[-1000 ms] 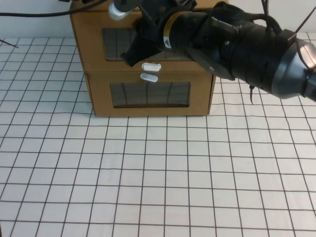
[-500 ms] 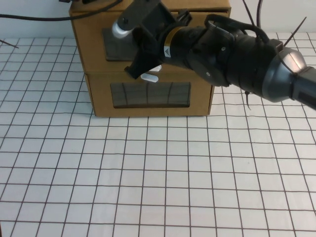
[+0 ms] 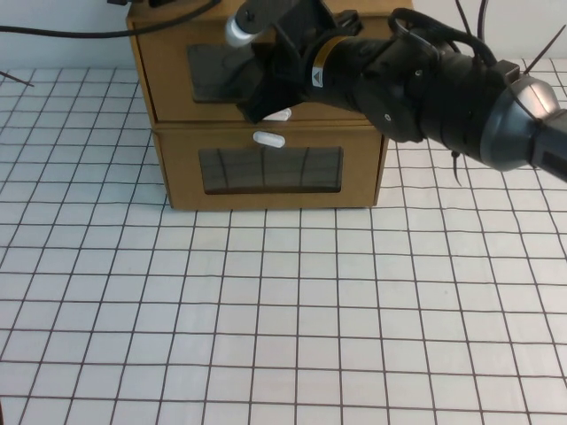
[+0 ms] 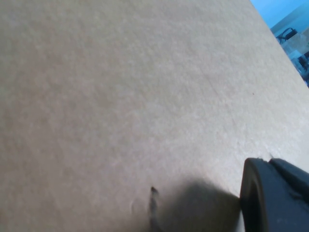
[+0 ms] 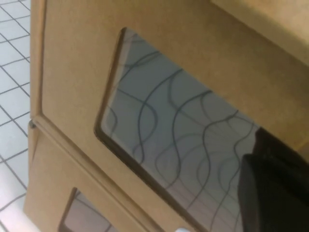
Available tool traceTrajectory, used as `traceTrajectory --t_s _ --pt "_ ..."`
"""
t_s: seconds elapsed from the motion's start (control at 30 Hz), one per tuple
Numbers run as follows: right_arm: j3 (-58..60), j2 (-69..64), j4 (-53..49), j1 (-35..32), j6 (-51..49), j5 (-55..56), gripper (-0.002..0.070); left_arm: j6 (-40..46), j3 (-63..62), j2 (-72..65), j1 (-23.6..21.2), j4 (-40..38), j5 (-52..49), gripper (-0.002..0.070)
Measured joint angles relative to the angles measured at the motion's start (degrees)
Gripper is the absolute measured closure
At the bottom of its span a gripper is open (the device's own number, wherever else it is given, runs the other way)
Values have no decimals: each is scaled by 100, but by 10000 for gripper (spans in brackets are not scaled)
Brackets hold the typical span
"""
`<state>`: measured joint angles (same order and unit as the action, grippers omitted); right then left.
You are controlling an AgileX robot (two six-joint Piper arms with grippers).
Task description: Close the shoe box
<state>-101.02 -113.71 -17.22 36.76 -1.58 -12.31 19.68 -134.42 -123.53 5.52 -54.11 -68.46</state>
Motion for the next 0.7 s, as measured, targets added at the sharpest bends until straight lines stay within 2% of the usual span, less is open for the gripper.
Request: traceTrajectory --t_s 0.17,0.33,0.4,0.53,0.6,0.7 --pt "0 66 72 21 0 -186 690 23 0 12 0 13 -33 680" --pt "0 405 271 344 268 -1099 690 169 0 208 -107 127 -138 680" --pt "0 584 778 493 824 -1517 689 207 0 331 -154 170 -138 680" --pt "-19 939 2242 630 2621 -2544 689 245 0 649 -269 349 -175 680" --pt "-19 1077 2619 634 3118 -3018 689 255 0 800 -321 494 -250 680" --pt "-19 1279 2863 444 3352 -3346 690 252 0 1051 -427 799 -312 680"
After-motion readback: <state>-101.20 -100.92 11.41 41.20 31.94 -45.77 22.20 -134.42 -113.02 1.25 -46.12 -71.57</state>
